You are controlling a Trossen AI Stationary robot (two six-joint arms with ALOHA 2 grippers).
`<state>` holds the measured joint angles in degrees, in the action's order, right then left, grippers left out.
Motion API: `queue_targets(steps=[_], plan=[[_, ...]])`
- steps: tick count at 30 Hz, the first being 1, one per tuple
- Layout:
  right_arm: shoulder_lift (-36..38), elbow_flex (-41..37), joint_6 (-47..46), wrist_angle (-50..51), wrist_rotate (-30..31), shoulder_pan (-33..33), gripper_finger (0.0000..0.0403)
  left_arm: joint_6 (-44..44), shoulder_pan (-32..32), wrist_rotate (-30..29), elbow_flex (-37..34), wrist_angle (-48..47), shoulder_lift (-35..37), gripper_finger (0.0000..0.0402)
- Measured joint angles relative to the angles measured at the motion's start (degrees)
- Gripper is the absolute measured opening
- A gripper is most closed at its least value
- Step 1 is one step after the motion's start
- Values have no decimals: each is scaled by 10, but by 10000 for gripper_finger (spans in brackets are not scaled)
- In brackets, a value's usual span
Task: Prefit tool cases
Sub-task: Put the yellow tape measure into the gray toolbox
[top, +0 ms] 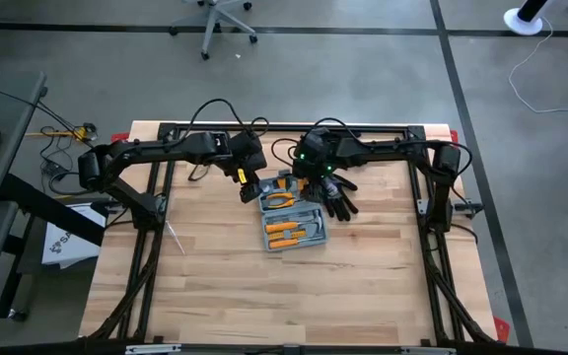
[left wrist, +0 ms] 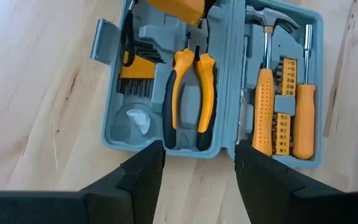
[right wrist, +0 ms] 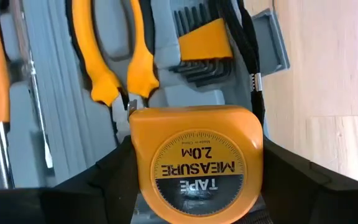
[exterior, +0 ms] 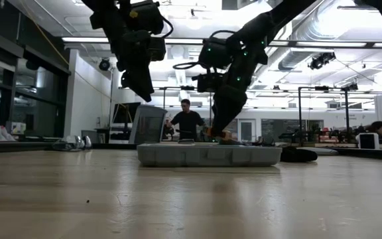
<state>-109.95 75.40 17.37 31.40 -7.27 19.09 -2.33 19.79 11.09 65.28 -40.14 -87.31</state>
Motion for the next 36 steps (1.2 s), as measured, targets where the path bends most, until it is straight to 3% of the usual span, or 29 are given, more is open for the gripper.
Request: queue_targets(steps=[12, 20, 26, 36], plan=[[-24, 0, 28, -1, 1, 0, 261, 0, 0, 0, 0, 1, 0, 182], [-40, 1, 33, -10, 35, -1, 262, -4, 0, 1, 0, -1, 0, 182], [-36, 1, 31, 5, 35, -1, 299, -4, 0, 1, 0, -1, 0, 182], [-16, 0, 21, 15, 32, -1, 307, 0, 0, 1, 0, -1, 0, 182]])
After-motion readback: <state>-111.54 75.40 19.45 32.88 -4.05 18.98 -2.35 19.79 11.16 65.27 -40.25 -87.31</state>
